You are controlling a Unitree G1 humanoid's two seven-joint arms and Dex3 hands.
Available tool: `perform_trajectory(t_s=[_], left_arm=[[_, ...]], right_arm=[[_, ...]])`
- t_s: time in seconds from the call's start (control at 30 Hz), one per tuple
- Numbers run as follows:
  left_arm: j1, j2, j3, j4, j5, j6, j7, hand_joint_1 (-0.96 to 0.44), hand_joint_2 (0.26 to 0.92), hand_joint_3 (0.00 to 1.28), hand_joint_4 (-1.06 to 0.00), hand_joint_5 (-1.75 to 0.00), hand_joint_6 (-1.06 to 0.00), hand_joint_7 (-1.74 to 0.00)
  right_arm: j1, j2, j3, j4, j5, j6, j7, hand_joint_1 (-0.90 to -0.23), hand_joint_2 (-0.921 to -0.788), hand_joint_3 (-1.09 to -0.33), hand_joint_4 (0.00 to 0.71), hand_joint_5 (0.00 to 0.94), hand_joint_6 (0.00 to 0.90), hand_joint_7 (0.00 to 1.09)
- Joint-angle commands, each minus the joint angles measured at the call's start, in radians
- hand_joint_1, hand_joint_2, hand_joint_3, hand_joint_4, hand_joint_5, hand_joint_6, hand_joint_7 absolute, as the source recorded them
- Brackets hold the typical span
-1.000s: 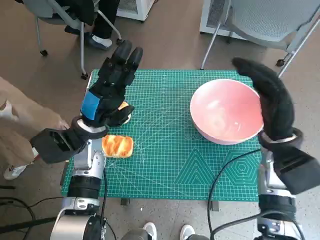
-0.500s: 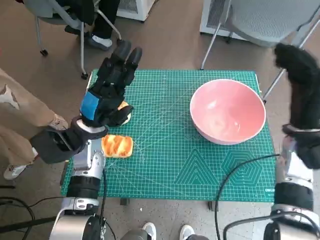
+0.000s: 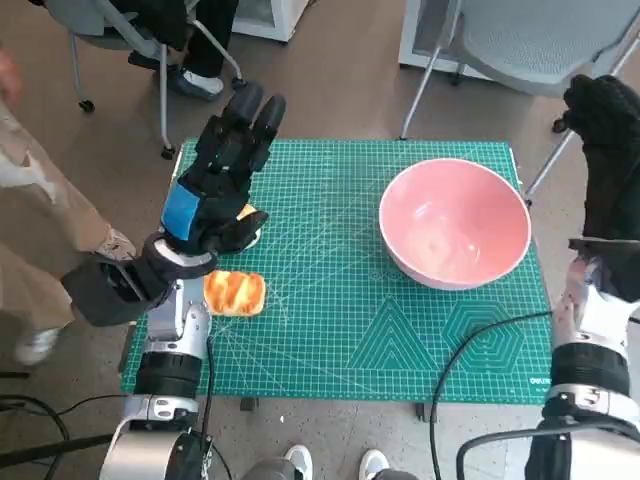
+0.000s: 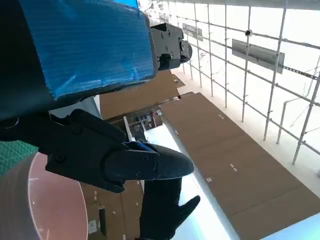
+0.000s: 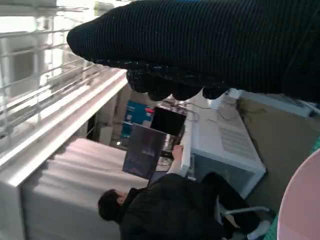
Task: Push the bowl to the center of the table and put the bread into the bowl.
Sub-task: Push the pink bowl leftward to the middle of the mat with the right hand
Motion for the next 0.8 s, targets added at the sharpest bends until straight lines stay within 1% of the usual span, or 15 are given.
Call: perform_trajectory(t_s=[0.03, 0.17, 0.27, 0.4, 0.53, 0.67, 0.8], left_arm=[[0.020, 0.003, 0.006, -0.027, -0.006, 0.007, 0.001, -0.71, 0.921, 0.29, 0.00, 0.00, 0.00, -0.24], [0.028, 0.005, 0.006, -0.038, -0.009, 0.011, 0.001, -0.70, 0.921, 0.29, 0.00, 0.00, 0.00, -0.24], [0.034, 0.007, 0.006, -0.049, -0.009, 0.015, 0.002, -0.70, 0.921, 0.29, 0.00, 0.00, 0.00, -0.24], [0.041, 0.009, 0.007, -0.065, -0.011, 0.025, 0.005, -0.69, 0.921, 0.29, 0.00, 0.00, 0.00, -0.24], [0.048, 0.011, 0.008, -0.079, -0.012, 0.034, 0.006, -0.68, 0.921, 0.29, 0.00, 0.00, 0.00, -0.24], [0.055, 0.015, 0.010, -0.095, -0.011, 0.042, 0.011, -0.68, 0.921, 0.30, 0.00, 0.00, 0.00, -0.24], [0.060, 0.018, 0.012, -0.102, -0.008, 0.044, 0.012, -0.68, 0.921, 0.30, 0.00, 0.00, 0.00, -0.24]], right_arm=[[-0.015, -0.012, -0.011, 0.073, 0.009, 0.039, 0.012, -0.724, -0.921, -0.768, 0.163, 0.005, 0.093, 0.32], [-0.029, -0.017, -0.013, 0.117, 0.002, 0.055, 0.006, -0.726, -0.921, -0.772, 0.164, 0.004, 0.097, 0.31], [-0.033, -0.017, -0.012, 0.144, -0.007, 0.066, -0.003, -0.741, -0.921, -0.783, 0.164, 0.004, 0.101, 0.30], [-0.037, -0.018, -0.010, 0.173, -0.015, 0.081, -0.011, -0.743, -0.921, -0.791, 0.164, 0.003, 0.105, 0.29], [-0.039, -0.021, -0.009, 0.196, -0.021, 0.102, -0.017, -0.725, -0.921, -0.809, 0.163, 0.001, 0.111, 0.28], [-0.043, -0.021, -0.008, 0.212, -0.029, 0.127, -0.026, -0.681, -0.921, -0.848, 0.161, 0.001, 0.118, 0.26], [-0.044, -0.021, -0.010, 0.226, -0.035, 0.154, -0.033, -0.672, -0.921, -0.859, 0.162, 0.001, 0.119, 0.25]])
